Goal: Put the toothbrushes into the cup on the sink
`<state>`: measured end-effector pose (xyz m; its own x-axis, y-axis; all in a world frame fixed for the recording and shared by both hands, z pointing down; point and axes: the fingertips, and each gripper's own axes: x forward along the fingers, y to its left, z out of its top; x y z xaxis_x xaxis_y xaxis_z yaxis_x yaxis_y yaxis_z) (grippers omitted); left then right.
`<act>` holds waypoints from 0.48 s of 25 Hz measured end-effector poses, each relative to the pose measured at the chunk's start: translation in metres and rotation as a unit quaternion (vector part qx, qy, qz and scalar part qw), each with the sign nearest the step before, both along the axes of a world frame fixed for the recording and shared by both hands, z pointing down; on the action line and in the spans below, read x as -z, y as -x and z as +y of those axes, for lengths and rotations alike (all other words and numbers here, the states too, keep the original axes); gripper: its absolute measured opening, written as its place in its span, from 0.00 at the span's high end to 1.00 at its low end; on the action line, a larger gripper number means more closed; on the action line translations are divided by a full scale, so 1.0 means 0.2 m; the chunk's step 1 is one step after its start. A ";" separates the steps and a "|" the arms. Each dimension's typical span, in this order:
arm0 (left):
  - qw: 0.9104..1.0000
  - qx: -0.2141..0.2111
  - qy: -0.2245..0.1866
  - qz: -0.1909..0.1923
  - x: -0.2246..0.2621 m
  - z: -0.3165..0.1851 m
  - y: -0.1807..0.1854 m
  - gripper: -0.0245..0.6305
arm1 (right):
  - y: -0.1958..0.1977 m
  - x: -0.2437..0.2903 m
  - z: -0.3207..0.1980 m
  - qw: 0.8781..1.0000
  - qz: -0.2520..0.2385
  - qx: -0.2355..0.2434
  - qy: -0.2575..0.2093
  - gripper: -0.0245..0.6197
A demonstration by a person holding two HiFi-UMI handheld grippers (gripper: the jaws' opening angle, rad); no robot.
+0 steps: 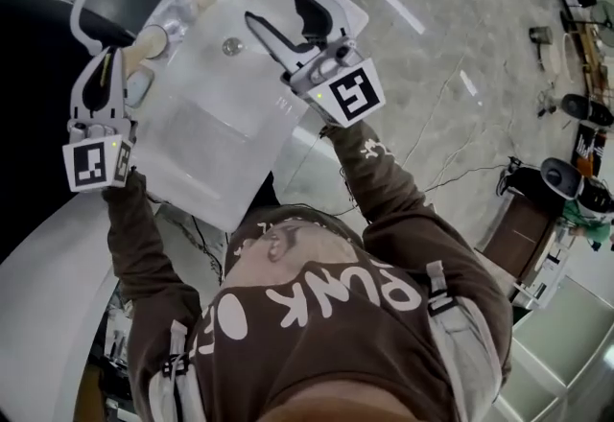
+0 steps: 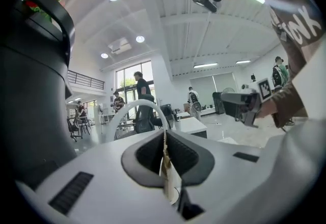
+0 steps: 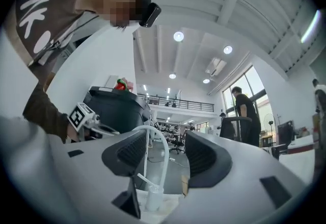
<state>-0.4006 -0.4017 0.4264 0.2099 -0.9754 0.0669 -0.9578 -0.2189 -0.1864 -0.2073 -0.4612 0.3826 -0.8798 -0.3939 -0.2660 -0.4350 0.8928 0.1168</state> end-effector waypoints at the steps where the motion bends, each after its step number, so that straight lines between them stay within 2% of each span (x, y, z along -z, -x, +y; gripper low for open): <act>1: 1.000 -0.001 0.006 -0.004 -0.04 -0.03 0.00 0.95 | -0.02 -0.01 0.03 1.000 0.001 0.001 0.003 0.61; 6: 0.999 -0.001 0.029 -0.032 -0.25 -0.15 0.00 0.95 | -0.13 -0.07 0.06 1.000 0.027 -0.011 0.009 0.61; 12: 0.998 0.006 0.050 -0.040 -0.45 -0.24 0.07 0.95 | -0.23 -0.12 0.04 0.998 0.047 -0.033 0.021 0.62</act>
<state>-0.4143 -0.4487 0.5171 0.1884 -0.9656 0.1790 -0.9436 -0.2285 -0.2395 -0.1620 -0.4532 0.4065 -0.8714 -0.4617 -0.1659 -0.4827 0.8672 0.1222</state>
